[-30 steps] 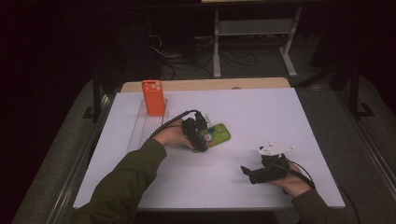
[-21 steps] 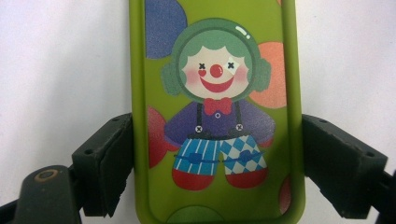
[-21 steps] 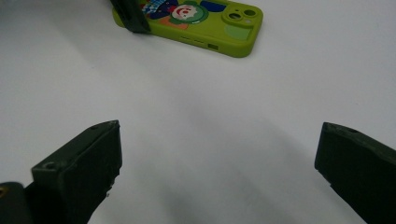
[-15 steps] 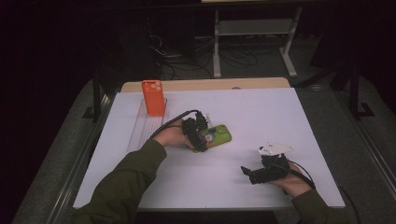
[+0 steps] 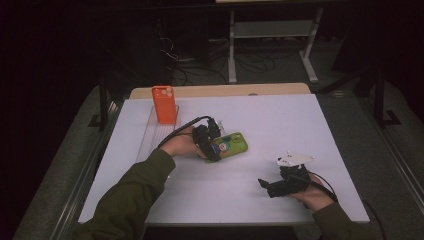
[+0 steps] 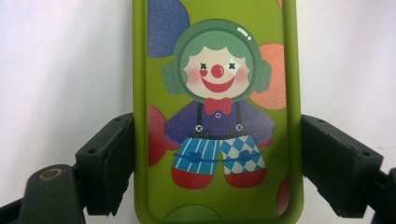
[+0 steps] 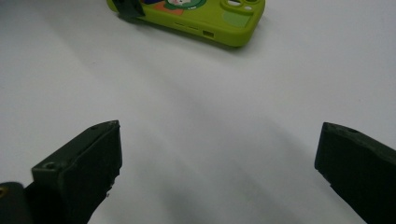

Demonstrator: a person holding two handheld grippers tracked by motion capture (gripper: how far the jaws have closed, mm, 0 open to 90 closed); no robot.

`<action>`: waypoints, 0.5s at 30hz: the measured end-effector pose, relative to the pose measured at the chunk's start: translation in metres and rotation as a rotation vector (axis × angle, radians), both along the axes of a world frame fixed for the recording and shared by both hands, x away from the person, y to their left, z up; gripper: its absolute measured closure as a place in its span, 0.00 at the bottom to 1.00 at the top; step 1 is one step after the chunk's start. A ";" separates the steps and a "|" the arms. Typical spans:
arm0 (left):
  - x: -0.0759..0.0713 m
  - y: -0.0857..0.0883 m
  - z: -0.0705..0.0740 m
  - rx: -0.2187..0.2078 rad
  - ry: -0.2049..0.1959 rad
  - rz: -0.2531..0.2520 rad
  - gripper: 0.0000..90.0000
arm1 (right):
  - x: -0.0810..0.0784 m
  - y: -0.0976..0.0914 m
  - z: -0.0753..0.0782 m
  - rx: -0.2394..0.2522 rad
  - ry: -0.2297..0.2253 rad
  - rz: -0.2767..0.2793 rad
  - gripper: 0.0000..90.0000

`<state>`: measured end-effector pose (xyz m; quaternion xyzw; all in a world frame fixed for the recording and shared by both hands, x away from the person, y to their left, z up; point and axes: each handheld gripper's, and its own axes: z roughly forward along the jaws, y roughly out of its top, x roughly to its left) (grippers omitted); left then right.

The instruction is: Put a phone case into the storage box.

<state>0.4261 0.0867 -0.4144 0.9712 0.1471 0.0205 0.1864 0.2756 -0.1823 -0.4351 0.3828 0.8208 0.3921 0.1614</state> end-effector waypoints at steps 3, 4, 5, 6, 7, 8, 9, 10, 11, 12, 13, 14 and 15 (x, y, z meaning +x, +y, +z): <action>-0.004 0.001 0.005 -0.021 0.002 -0.010 0.18 | 0.000 0.000 0.000 -0.004 -0.004 0.002 0.00; -0.006 0.001 0.007 -0.022 0.004 -0.015 0.18 | 0.001 -0.001 0.000 -0.012 -0.007 0.008 0.00; -0.008 0.001 0.009 -0.025 -0.001 -0.013 0.18 | 0.001 -0.001 0.000 -0.014 -0.007 0.008 0.00; -0.009 0.001 0.011 -0.019 0.002 -0.015 0.18 | 0.001 -0.002 0.000 -0.015 -0.008 0.008 0.00; -0.011 0.001 0.013 -0.015 -0.002 -0.009 0.18 | 0.001 -0.002 0.000 -0.015 -0.008 0.008 0.00; -0.013 0.001 0.015 -0.005 -0.003 -0.007 0.18 | 0.001 -0.001 0.000 -0.012 -0.008 0.002 0.00; -0.015 0.001 0.016 0.003 -0.008 -0.006 0.18 | 0.001 -0.002 0.001 -0.014 -0.010 0.003 0.00; -0.017 0.001 0.019 0.012 -0.010 -0.007 0.18 | 0.001 -0.002 0.001 -0.015 -0.011 0.003 0.00; -0.019 0.001 0.020 0.011 -0.005 0.004 0.18 | 0.001 -0.002 0.001 -0.020 -0.015 0.005 0.00; -0.021 0.001 0.022 0.005 -0.011 0.013 0.18 | 0.002 -0.003 0.001 -0.024 -0.017 0.005 0.00; -0.023 0.002 0.023 -0.010 -0.002 0.033 0.18 | 0.002 -0.003 0.001 -0.025 -0.018 0.004 0.00; -0.025 0.003 0.024 -0.011 0.004 0.036 0.18 | 0.002 -0.004 0.001 -0.041 -0.025 0.013 0.00; -0.028 0.004 0.026 -0.024 0.001 0.042 0.18 | 0.002 -0.004 0.001 -0.035 -0.025 0.009 0.00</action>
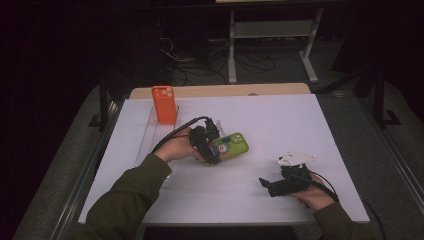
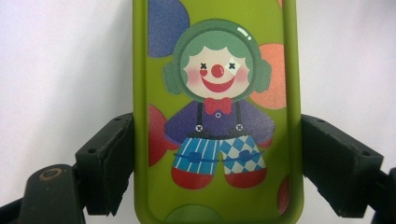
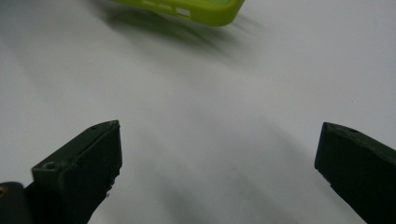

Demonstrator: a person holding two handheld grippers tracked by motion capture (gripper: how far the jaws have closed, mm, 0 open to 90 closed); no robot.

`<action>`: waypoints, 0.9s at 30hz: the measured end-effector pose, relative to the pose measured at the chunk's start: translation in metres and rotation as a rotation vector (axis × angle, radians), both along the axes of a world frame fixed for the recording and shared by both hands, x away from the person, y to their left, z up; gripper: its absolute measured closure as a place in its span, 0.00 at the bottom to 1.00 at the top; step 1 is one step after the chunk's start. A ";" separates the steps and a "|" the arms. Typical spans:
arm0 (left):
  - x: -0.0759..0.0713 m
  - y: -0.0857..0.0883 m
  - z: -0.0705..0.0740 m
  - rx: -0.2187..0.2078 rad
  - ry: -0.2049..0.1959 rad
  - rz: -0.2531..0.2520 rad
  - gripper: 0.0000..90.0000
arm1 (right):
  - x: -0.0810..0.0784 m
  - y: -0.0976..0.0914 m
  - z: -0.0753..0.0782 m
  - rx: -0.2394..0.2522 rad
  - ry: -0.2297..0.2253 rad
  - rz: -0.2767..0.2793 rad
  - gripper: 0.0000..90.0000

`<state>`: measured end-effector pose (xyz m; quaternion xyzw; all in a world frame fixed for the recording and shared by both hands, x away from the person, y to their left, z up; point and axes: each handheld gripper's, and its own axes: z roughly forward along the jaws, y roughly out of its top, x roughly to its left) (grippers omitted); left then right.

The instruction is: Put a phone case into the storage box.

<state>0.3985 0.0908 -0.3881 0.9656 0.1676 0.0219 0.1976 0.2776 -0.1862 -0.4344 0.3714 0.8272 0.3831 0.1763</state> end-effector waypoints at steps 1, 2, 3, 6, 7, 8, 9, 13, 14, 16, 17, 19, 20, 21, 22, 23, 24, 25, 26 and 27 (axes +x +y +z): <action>-0.001 0.002 0.002 0.006 0.000 -0.011 0.18 | -0.001 0.001 0.001 0.023 0.010 -0.010 0.00; -0.004 0.003 0.004 -0.003 0.003 0.000 0.18 | -0.001 0.001 0.001 0.024 0.009 -0.010 0.00; -0.006 0.004 0.005 -0.008 0.004 0.004 0.18 | -0.001 0.002 0.001 0.028 0.014 -0.013 0.00; -0.014 0.008 0.010 -0.022 0.016 0.027 0.18 | -0.001 0.001 0.002 0.031 0.010 -0.013 0.00; -0.016 0.009 0.010 -0.028 0.010 0.035 0.18 | -0.001 0.001 0.002 0.032 0.004 -0.013 0.00; -0.019 0.010 0.012 -0.032 0.016 0.038 0.18 | -0.001 0.001 0.002 0.035 0.004 -0.014 0.00; -0.022 0.011 0.013 -0.038 0.014 0.044 0.18 | -0.001 0.001 0.002 0.038 0.003 -0.015 0.00; -0.029 0.014 0.014 -0.038 0.004 0.058 0.18 | -0.001 0.000 0.003 0.045 0.003 -0.017 0.00; -0.031 0.015 0.014 -0.036 -0.004 0.062 0.18 | -0.001 0.000 0.003 0.045 0.004 -0.017 0.00; -0.033 0.016 0.014 -0.026 -0.004 0.064 0.18 | -0.001 0.001 0.004 0.042 0.004 -0.012 0.00; -0.035 0.017 0.014 -0.028 -0.011 0.072 0.18 | -0.001 0.001 0.004 0.044 0.007 -0.011 0.00; -0.037 0.017 0.012 -0.026 -0.005 0.081 0.18 | -0.001 0.001 0.004 0.046 0.019 -0.016 0.00; -0.037 0.017 0.012 -0.023 -0.004 0.078 0.18 | -0.001 0.001 0.004 0.042 0.024 -0.011 0.00; -0.038 0.017 0.012 -0.021 -0.004 0.077 0.18 | -0.001 0.001 0.004 0.040 0.025 -0.011 0.00; -0.038 0.018 0.012 -0.029 -0.001 0.086 0.18 | 0.000 0.001 0.004 0.024 0.023 0.001 0.00; -0.038 0.019 0.013 -0.040 -0.002 0.094 0.18 | 0.000 0.002 0.004 0.020 0.017 -0.004 0.00; -0.037 0.020 0.013 -0.047 0.001 0.094 0.18 | 0.001 0.004 0.003 0.016 0.008 -0.013 0.00; -0.038 0.020 0.013 -0.049 0.004 0.094 0.18 | 0.003 0.004 0.003 0.007 0.004 -0.006 0.00; -0.038 0.021 0.012 -0.049 0.000 0.096 0.18 | 0.004 0.006 0.003 0.009 0.012 -0.006 0.00; -0.038 0.021 0.012 -0.048 0.004 0.097 0.18 | 0.004 0.007 0.004 0.008 0.020 -0.008 0.00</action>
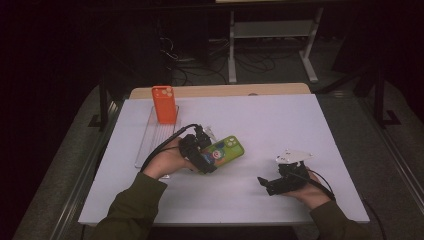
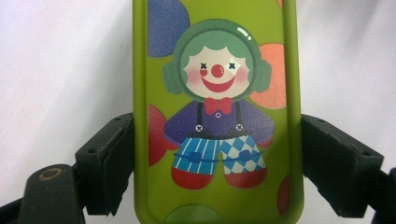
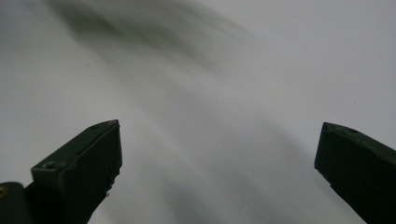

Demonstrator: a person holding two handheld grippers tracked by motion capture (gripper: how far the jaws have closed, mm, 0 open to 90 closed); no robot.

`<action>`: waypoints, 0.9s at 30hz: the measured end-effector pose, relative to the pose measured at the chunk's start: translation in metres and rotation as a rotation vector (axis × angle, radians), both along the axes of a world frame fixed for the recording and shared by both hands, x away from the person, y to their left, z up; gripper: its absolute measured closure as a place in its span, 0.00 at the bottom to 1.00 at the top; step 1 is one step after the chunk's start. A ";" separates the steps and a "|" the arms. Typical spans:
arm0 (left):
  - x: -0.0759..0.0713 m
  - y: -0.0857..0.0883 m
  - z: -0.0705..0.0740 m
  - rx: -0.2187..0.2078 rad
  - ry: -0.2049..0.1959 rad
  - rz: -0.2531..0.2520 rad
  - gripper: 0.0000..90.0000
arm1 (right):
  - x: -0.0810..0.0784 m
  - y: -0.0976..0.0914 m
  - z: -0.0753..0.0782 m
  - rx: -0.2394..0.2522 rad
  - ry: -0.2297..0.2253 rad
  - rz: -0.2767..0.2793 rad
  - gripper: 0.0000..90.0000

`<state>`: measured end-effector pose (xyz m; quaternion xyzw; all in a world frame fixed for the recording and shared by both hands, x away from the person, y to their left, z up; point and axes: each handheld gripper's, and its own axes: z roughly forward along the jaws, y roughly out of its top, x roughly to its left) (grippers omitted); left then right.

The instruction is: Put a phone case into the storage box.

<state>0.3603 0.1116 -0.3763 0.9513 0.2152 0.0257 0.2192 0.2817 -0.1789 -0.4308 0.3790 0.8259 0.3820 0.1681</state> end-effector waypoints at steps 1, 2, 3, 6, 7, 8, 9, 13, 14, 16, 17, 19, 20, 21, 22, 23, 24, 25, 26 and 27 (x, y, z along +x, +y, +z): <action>0.000 0.000 -0.001 -0.003 0.000 0.001 0.18 | 0.002 0.002 0.000 -0.005 -0.004 0.003 0.00; -0.001 0.000 -0.001 -0.004 0.001 -0.002 0.18 | 0.003 0.003 0.000 -0.007 -0.002 0.006 0.00; -0.001 0.000 -0.001 -0.005 0.002 -0.002 0.18 | 0.005 0.005 0.001 -0.002 0.003 0.005 0.00; -0.001 0.000 -0.002 -0.002 0.003 -0.002 0.18 | 0.008 0.010 0.002 0.006 0.005 0.005 0.00; -0.001 0.001 -0.001 -0.004 0.004 -0.002 0.18 | 0.009 0.012 0.002 0.003 -0.003 0.009 0.00; -0.001 0.001 -0.001 -0.009 0.005 0.002 0.18 | 0.011 0.014 0.002 -0.003 -0.010 0.007 0.00; -0.001 0.001 -0.001 -0.011 0.007 0.004 0.18 | 0.012 0.015 0.002 0.002 -0.008 0.005 0.00; 0.002 0.003 -0.001 -0.007 0.003 0.007 0.18 | 0.020 0.019 0.003 0.000 -0.018 0.000 0.00; 0.002 0.003 -0.001 -0.010 0.004 0.009 0.18 | 0.022 0.019 0.003 0.002 -0.026 0.002 0.00; 0.002 0.003 -0.002 -0.010 0.003 0.011 0.18 | 0.025 0.021 0.004 -0.001 -0.040 0.002 0.00; 0.002 0.003 -0.002 -0.010 0.005 0.012 0.18 | 0.026 0.022 0.005 0.002 -0.046 0.001 0.00; 0.003 0.004 -0.002 -0.008 0.006 0.012 0.18 | 0.029 0.024 0.007 0.005 -0.055 0.002 0.00; 0.003 0.004 -0.002 -0.010 0.008 0.011 0.18 | 0.031 0.026 0.008 0.005 -0.065 0.002 0.00; 0.003 0.004 -0.002 -0.016 0.010 0.018 0.18 | 0.033 0.027 0.009 0.004 -0.074 0.002 0.00; 0.003 0.005 -0.002 -0.016 0.010 0.018 0.18 | 0.035 0.029 0.011 -0.004 -0.092 0.005 0.00; 0.003 0.005 -0.002 -0.032 0.011 0.031 0.18 | 0.036 0.030 0.011 -0.001 -0.099 0.006 0.00; 0.003 0.006 -0.001 -0.032 0.012 0.031 0.18 | 0.038 0.031 0.012 -0.008 -0.111 0.011 0.00; 0.003 0.006 -0.001 -0.030 0.011 0.030 0.18 | 0.039 0.033 0.013 -0.024 -0.126 0.014 0.00; 0.004 0.007 -0.001 -0.030 0.011 0.030 0.18 | 0.040 0.034 0.013 -0.037 -0.143 0.020 0.00; 0.003 0.007 -0.001 -0.033 0.010 0.035 0.18 | 0.040 0.035 0.012 -0.038 -0.152 0.020 0.00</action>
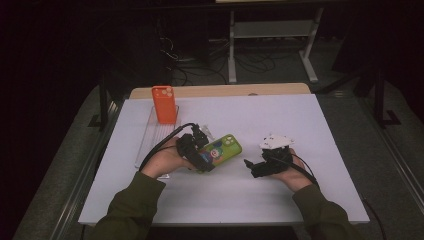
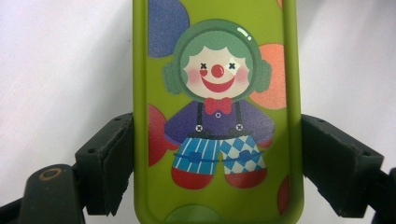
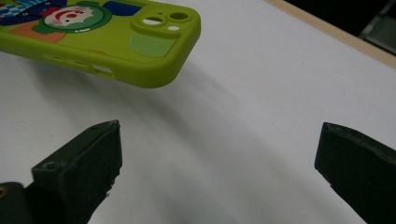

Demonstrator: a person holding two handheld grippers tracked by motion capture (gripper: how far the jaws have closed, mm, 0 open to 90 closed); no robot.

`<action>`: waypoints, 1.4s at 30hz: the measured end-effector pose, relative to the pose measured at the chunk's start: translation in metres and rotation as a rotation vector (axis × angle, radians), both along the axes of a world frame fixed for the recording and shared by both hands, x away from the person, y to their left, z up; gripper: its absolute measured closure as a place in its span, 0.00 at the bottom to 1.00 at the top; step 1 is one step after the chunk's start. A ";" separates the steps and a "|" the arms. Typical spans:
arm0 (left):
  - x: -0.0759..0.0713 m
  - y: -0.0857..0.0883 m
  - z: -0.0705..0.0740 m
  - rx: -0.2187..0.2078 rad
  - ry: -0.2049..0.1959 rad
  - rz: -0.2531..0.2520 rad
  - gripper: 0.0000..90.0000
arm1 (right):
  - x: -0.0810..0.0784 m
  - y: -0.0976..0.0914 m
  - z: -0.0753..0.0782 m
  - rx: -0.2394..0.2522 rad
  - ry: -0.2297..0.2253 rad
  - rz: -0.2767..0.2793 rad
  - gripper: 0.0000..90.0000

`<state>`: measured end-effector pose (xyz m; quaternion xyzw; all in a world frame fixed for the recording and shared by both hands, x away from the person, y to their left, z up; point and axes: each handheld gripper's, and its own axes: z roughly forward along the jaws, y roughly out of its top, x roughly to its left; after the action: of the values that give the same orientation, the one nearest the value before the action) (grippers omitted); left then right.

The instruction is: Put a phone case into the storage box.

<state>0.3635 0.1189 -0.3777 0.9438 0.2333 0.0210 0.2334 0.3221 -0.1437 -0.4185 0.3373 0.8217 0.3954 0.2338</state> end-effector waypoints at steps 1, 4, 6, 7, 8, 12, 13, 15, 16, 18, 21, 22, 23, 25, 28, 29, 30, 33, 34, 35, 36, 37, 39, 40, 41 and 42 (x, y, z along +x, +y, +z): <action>0.000 0.000 0.000 0.002 -0.002 0.000 0.18 | 0.000 0.001 -0.001 -0.010 -0.016 0.005 0.00; 0.001 0.001 -0.001 0.005 0.001 0.005 0.18 | 0.000 0.003 -0.004 -0.042 -0.042 0.004 0.00; 0.001 0.001 -0.002 0.004 0.002 0.006 0.18 | -0.002 0.004 -0.005 -0.058 -0.067 0.005 0.00; 0.001 0.000 -0.002 0.006 0.004 0.004 0.18 | -0.003 0.005 -0.005 -0.069 -0.087 0.003 0.00; 0.000 0.000 -0.003 0.007 0.005 0.003 0.18 | -0.003 0.005 -0.004 -0.081 -0.102 0.009 0.00; 0.000 -0.002 -0.003 0.012 0.002 -0.003 0.18 | -0.006 0.008 -0.004 -0.137 -0.179 0.019 0.00; 0.000 -0.002 -0.003 0.012 0.003 -0.001 0.18 | -0.007 0.008 -0.004 -0.140 -0.180 0.016 0.00; 0.001 -0.002 -0.003 0.026 -0.002 -0.022 0.18 | -0.009 0.010 -0.004 -0.166 -0.208 0.016 0.00; 0.001 -0.002 -0.003 0.025 -0.003 -0.028 0.18 | -0.010 0.011 -0.004 -0.180 -0.227 0.018 0.00; 0.001 -0.002 -0.003 0.025 -0.004 -0.029 0.18 | -0.011 0.012 -0.003 -0.201 -0.256 0.026 0.00; 0.001 -0.002 -0.003 0.023 -0.005 -0.028 0.18 | -0.014 0.015 -0.003 -0.235 -0.293 0.032 0.00; 0.001 -0.002 -0.002 0.023 -0.007 -0.029 0.18 | -0.014 0.015 -0.003 -0.258 -0.315 0.043 0.00; 0.001 -0.002 -0.002 0.024 -0.008 -0.029 0.18 | -0.015 0.017 -0.004 -0.262 -0.318 0.043 0.00; 0.000 -0.003 -0.003 0.005 -0.007 -0.010 0.18 | -0.017 0.019 -0.004 -0.294 -0.350 0.050 0.00; -0.001 -0.003 -0.003 0.005 -0.007 -0.010 0.18 | -0.019 0.021 -0.005 -0.333 -0.384 0.060 0.00; -0.001 -0.003 -0.003 0.005 -0.005 -0.010 0.18 | -0.019 0.022 -0.005 -0.353 -0.402 0.067 0.00; -0.001 -0.003 -0.003 0.004 -0.005 -0.011 0.18 | -0.020 0.023 -0.005 -0.368 -0.412 0.071 0.00; -0.001 -0.004 -0.003 0.006 -0.002 -0.009 0.18 | -0.024 0.028 -0.008 -0.425 -0.468 0.079 0.00; -0.001 -0.004 -0.003 0.006 -0.002 -0.008 0.18 | -0.026 0.029 -0.008 -0.431 -0.478 0.081 0.00; -0.001 -0.004 -0.004 0.006 -0.004 -0.009 0.18 | -0.026 0.031 -0.009 -0.445 -0.493 0.086 0.00; -0.001 -0.004 -0.004 0.004 -0.002 -0.008 0.18 | -0.027 0.032 -0.009 -0.459 -0.508 0.091 0.00; -0.002 -0.004 -0.004 0.004 -0.003 -0.004 0.18 | -0.028 0.033 -0.009 -0.470 -0.522 0.092 0.00; -0.002 -0.004 -0.003 0.006 -0.002 -0.003 0.18 | -0.028 0.035 -0.010 -0.479 -0.533 0.095 0.00; -0.002 -0.004 -0.003 0.005 -0.001 -0.002 0.18 | -0.028 0.035 -0.010 -0.503 -0.547 0.102 0.00; -0.002 -0.004 -0.003 0.005 -0.001 -0.003 0.18 | -0.028 0.035 -0.010 -0.517 -0.557 0.108 0.00; -0.002 -0.004 -0.004 0.005 -0.001 -0.003 0.18 | -0.028 0.035 -0.010 -0.527 -0.566 0.111 0.00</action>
<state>0.3617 0.1151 -0.3812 0.9447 0.2316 0.0215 0.2313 0.2937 -0.1084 -0.4280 0.0983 0.8149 0.2606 0.5082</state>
